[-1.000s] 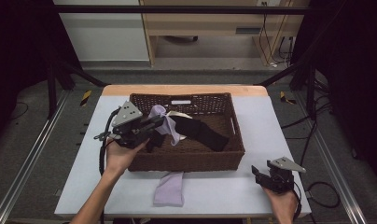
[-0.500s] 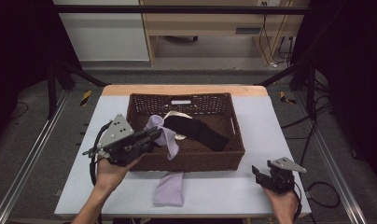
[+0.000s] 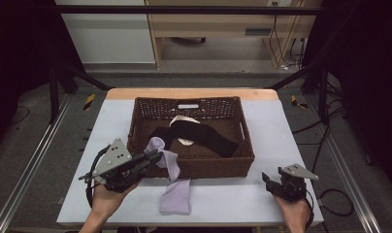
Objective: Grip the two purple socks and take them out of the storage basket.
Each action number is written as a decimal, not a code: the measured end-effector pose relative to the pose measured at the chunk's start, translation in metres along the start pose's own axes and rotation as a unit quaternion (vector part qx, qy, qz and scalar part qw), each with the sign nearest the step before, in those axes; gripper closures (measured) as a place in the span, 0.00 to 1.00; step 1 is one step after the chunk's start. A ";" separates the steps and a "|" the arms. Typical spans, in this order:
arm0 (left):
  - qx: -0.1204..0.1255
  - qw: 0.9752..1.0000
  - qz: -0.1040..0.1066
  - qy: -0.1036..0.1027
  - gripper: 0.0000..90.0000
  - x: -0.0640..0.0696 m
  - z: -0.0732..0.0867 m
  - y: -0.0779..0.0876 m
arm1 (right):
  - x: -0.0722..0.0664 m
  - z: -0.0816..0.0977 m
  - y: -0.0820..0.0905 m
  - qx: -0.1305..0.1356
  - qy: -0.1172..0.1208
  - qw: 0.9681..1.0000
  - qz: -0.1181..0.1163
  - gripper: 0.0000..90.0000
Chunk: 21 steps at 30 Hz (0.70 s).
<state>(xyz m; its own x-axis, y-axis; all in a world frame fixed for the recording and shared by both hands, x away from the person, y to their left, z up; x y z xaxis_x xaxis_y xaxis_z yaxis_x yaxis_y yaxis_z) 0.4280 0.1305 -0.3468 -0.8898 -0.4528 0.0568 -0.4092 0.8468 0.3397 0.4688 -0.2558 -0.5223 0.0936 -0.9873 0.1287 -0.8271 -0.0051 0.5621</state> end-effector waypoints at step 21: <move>-0.069 0.997 0.000 0.044 0.96 0.006 0.077 -0.005 | 0.001 -0.001 0.002 0.006 -0.001 1.000 -0.001 0.38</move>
<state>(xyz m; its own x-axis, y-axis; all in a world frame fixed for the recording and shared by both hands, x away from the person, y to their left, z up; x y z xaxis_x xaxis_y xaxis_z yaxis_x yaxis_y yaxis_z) 0.4089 0.1450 -0.4202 -0.8664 -0.4802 0.1372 -0.3719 0.8038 0.4644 0.4679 -0.2562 -0.5207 0.0936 -0.9876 0.1259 -0.8331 -0.0085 0.5531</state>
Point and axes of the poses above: each handheld gripper's, and its own axes: y roughly backward along the jaws, z roughly out of its underside, x roughly to its right, the point moved 8 cm from there along -y, roughly forward along the jaws, and after that the axes turned 14 degrees about z, right-handed, at the moved point
